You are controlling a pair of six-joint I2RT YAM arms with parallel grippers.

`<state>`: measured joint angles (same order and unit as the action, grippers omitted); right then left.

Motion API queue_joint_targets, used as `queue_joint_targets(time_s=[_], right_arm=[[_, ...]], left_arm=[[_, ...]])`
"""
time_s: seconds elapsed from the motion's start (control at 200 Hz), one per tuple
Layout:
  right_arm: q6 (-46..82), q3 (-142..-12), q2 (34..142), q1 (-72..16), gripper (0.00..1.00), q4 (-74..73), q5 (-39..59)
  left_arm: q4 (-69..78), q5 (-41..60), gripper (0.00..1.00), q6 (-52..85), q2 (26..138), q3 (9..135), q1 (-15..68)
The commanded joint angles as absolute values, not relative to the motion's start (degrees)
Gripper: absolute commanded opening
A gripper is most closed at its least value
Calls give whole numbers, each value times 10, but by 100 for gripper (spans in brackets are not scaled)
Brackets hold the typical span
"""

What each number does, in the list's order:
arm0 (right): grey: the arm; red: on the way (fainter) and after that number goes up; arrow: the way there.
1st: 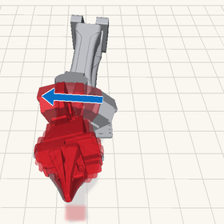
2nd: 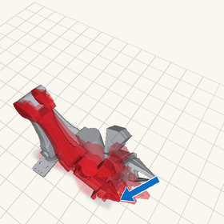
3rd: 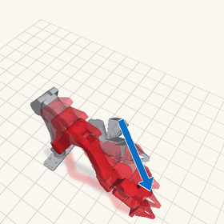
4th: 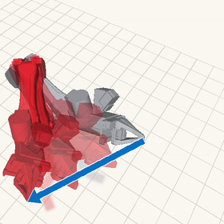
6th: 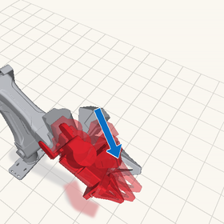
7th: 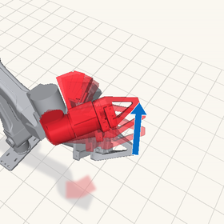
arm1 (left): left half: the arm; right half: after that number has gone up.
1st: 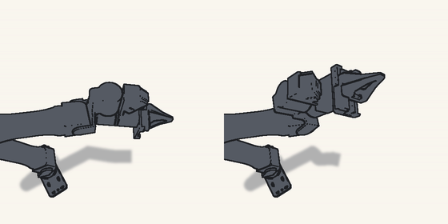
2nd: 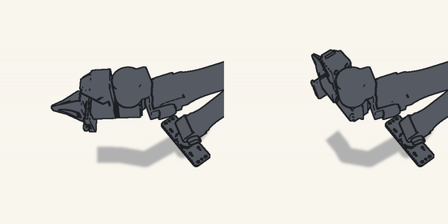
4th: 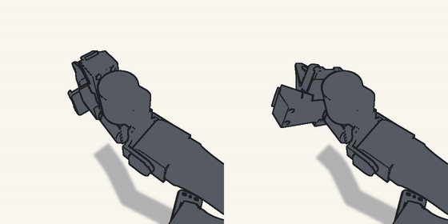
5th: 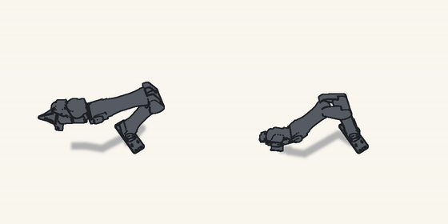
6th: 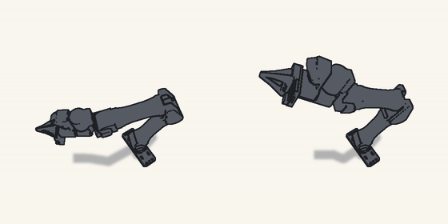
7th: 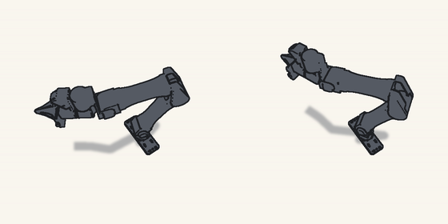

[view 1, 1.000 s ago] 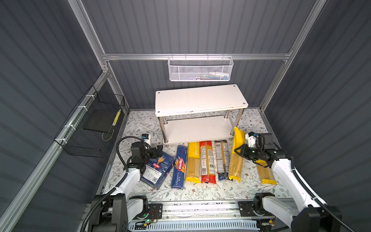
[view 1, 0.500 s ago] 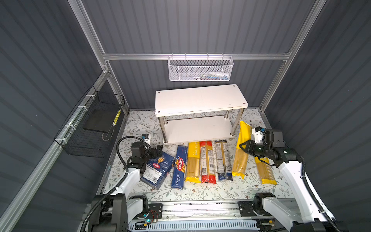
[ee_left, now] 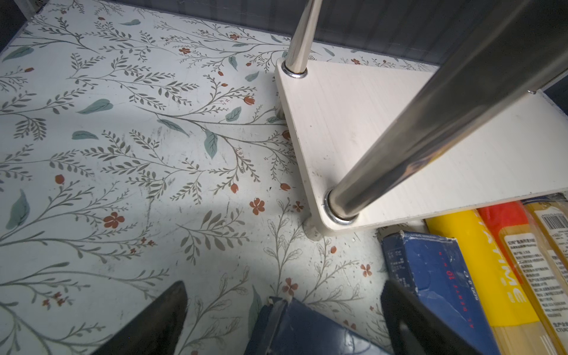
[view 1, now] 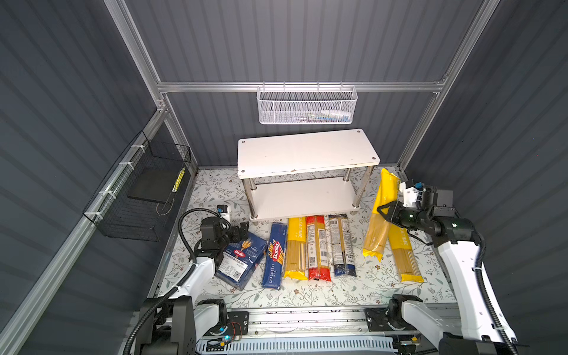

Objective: Place and organize the pasta boxes and bags onto the shelf
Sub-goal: 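Lift the yellow bag upright with the right gripper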

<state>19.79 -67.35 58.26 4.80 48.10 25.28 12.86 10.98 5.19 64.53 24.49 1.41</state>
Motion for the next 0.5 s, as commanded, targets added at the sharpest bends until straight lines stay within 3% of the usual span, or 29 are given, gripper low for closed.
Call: queue_joint_targets(time_s=[0.0, 0.18, 0.495], right_arm=[[175, -740, 586, 50, 0, 458, 264], [160, -832, 627, 50, 0, 502, 271], [157, -917, 678, 50, 0, 497, 293]], left_arm=[[135, 77, 99, 29, 646, 244, 17], [132, 79, 99, 30, 633, 240, 17], [115, 173, 99, 41, 631, 276, 17]])
